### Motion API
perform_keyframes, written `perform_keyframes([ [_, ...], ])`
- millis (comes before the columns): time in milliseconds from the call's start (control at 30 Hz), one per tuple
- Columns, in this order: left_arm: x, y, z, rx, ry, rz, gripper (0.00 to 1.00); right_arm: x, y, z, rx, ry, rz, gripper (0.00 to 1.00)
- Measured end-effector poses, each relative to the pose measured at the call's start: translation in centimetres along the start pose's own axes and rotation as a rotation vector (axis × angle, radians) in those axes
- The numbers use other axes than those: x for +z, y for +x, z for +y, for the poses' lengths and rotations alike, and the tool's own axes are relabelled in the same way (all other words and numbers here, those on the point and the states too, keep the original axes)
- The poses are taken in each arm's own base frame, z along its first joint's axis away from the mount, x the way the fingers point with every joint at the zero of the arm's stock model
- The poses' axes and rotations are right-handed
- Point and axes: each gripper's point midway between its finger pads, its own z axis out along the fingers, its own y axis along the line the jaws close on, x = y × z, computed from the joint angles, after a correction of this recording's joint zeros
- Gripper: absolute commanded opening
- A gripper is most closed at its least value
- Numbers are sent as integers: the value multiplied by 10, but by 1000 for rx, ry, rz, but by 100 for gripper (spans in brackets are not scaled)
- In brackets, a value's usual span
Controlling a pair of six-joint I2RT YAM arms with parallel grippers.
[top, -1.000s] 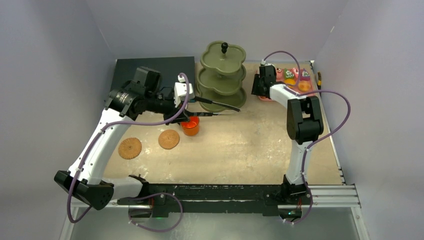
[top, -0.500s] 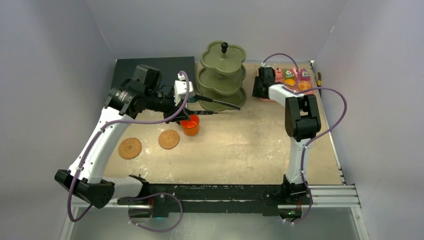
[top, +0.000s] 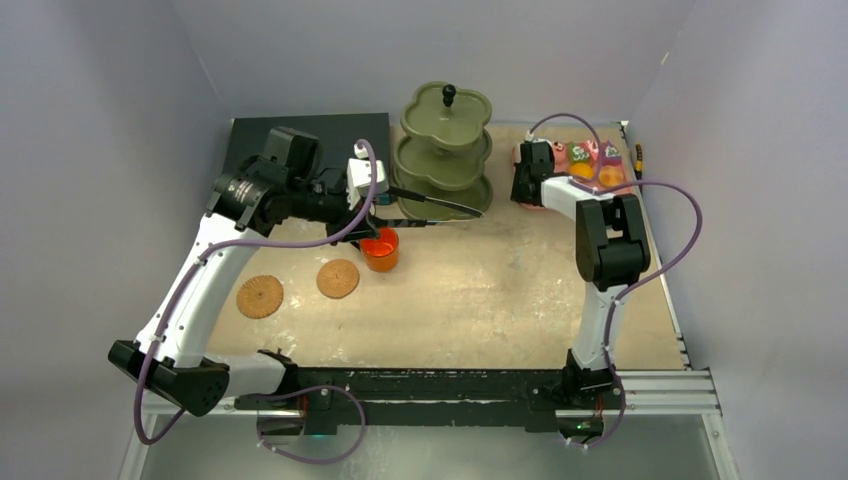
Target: Serve the afternoon tea
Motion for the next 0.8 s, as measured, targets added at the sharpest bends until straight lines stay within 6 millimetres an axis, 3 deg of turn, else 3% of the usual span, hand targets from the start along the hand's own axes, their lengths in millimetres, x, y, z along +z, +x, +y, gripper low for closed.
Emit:
perform_keyframes([
  [333, -1, -1, -2, -2, 6, -2, 0, -53, 60, -9, -20, 26, 60, 0],
  [633, -1, -2, -3, -3, 13, -7, 0, -114, 132, 30, -58, -22, 85, 0],
  [800, -1, -2, -3, -2, 13, -8, 0, -140, 161, 43, -49, -72, 112, 0],
])
